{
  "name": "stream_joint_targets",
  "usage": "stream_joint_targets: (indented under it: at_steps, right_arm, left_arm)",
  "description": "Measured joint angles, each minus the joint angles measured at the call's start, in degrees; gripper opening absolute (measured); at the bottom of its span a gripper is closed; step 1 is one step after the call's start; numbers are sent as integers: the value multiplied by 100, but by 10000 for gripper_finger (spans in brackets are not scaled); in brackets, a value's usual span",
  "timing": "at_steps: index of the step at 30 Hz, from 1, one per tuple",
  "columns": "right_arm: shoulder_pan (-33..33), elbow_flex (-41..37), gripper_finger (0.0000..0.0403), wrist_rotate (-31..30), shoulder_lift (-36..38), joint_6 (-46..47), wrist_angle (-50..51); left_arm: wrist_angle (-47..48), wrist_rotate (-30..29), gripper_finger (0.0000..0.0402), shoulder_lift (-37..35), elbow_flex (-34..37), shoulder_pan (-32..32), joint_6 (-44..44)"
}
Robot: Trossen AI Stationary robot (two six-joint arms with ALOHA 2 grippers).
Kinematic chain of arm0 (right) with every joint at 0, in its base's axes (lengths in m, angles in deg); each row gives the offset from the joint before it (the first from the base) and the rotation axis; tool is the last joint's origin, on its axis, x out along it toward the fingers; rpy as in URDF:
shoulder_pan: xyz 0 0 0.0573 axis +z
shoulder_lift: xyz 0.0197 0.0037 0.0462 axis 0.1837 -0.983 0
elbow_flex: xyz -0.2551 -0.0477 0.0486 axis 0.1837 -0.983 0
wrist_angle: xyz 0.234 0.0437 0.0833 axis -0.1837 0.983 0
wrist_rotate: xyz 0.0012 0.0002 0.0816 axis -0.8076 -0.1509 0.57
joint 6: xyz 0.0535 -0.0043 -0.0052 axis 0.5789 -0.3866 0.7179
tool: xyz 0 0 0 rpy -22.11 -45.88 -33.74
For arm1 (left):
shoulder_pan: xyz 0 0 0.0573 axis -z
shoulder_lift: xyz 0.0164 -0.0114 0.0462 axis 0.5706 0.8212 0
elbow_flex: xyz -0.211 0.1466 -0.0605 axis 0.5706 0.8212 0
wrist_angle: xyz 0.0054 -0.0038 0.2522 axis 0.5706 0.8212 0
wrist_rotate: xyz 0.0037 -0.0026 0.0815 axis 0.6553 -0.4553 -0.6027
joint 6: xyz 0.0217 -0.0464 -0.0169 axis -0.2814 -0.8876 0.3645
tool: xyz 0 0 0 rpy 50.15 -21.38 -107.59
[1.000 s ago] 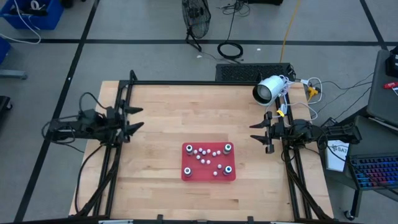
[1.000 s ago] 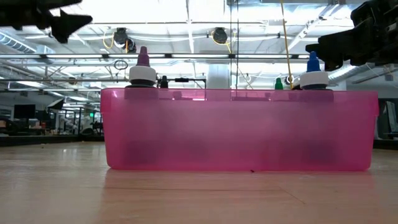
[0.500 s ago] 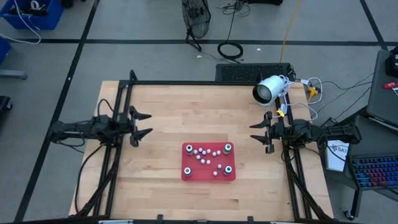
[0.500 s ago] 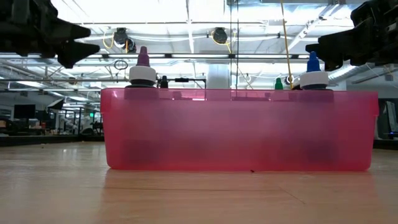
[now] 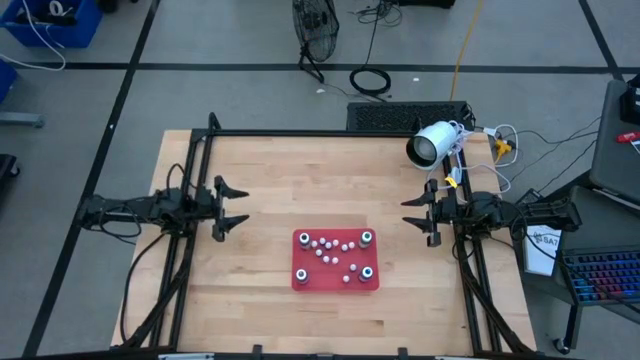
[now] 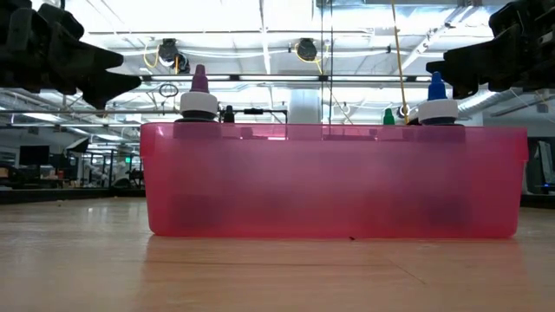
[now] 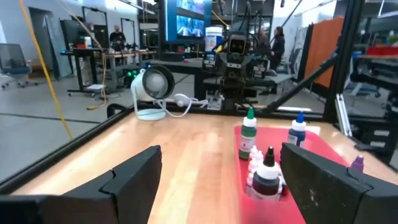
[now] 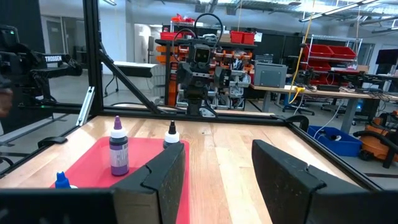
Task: Pick & Place food coloring
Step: Return to Home Position
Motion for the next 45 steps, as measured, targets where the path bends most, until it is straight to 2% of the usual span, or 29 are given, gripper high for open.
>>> stream_joint_targets:
  at_steps: [9, 21, 33, 45]
  right_arm:
    - [0, 0, 176, -1, 1, -1, 0]
    - [-1, -1, 174, 0, 0, -1, 0]
    - [-2, -2, 177, 0, 2, -2, 0]
    - [0, 0, 178, 0, 0, -2, 1]
  left_arm:
    - [-165, -88, 310, 32, 13, 0, 187]
    - [-223, -107, 326, 32, 13, 0, 185]
    - [-228, -105, 306, 32, 13, 0, 179]
    - [-232, -105, 305, 33, 13, 0, 185]
